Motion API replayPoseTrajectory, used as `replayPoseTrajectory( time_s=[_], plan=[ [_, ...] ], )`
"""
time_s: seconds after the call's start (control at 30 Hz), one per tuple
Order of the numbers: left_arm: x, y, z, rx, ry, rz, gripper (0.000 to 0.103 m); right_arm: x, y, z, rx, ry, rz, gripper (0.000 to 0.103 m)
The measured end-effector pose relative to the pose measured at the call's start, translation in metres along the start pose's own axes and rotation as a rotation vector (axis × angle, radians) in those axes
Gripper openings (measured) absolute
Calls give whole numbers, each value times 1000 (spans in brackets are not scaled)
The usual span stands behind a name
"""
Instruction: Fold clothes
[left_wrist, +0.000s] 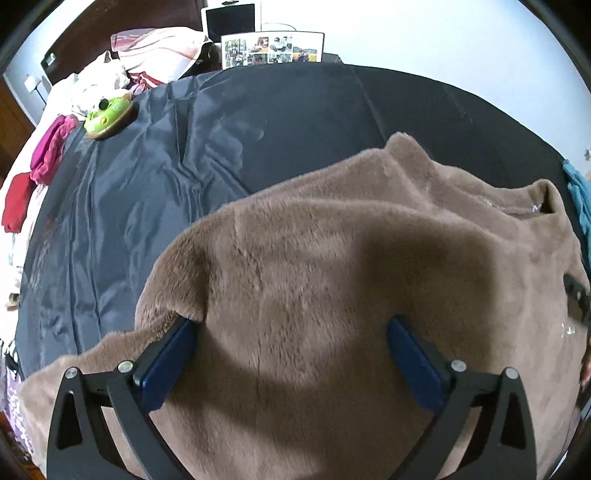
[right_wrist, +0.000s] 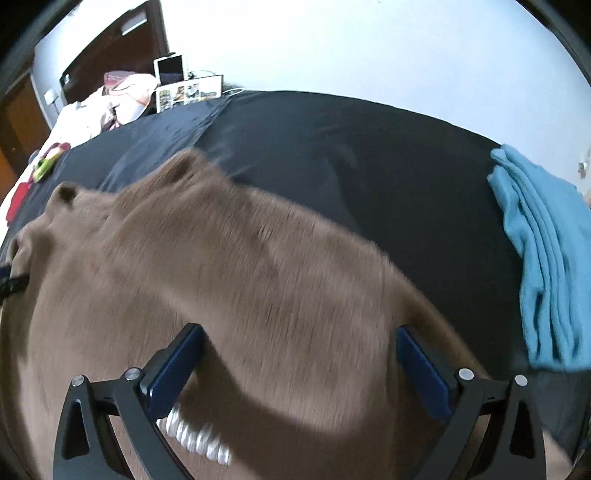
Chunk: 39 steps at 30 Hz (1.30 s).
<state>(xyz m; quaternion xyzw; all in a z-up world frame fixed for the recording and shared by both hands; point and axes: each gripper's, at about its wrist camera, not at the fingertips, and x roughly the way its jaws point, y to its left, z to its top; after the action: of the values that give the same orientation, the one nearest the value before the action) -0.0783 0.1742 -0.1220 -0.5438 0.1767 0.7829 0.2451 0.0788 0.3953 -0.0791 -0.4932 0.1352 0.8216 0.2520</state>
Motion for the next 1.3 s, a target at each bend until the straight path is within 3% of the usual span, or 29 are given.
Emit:
replayPoseTrajectory(
  time_s=[0.27, 0.43, 0.53, 0.67, 0.9, 1.13, 1.3],
  plan=[
    [2, 8, 8, 8, 15, 5, 103, 14, -6, 39, -13, -1, 11, 103],
    [-23, 7, -15, 28, 17, 2, 103, -2, -11, 28, -35, 30, -9, 103],
    [-46, 4, -37, 33, 5, -37, 103, -37, -11, 11, -55, -7, 46, 103],
    [-72, -6, -70, 34, 0, -73, 103, -87, -4, -31, -91, -19, 160, 103],
    [-86, -35, -146, 40, 55, -102, 103, -146, 20, -140, -213, 36, 305, 103],
    [-84, -44, -210, 44, 79, -38, 103, -155, 33, -228, -214, 133, 331, 103],
    [-88, -45, -223, 53, 42, -25, 103, -168, 23, -258, -226, 99, 281, 103]
  ],
)
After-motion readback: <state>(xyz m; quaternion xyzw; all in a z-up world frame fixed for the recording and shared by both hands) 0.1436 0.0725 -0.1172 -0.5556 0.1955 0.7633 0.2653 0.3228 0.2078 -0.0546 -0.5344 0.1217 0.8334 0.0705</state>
